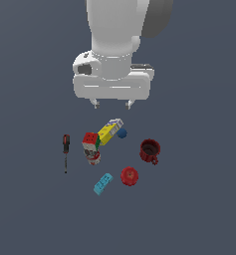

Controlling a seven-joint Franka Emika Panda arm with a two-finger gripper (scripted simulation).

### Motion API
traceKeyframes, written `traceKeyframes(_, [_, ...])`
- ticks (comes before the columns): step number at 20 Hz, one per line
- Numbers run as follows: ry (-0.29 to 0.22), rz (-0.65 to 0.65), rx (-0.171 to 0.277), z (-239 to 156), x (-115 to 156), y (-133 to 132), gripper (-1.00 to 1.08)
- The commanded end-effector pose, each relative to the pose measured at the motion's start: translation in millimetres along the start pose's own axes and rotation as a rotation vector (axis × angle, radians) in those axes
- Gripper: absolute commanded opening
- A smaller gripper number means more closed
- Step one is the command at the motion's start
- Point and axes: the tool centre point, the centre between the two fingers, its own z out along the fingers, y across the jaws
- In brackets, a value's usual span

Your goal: Pick up a designated object from a clutter of objects.

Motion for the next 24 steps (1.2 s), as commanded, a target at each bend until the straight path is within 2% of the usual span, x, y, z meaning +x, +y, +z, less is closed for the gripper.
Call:
traceKeyframes(1, [-0.001,0.004,0.000,5,5,-2,1.00])
traceKeyframes(11, [-0.006,0.046,0.005,53,43,-18,1.00])
traceKeyframes(24, [-0.018,0.131,0.017,169,98,-55,1.00])
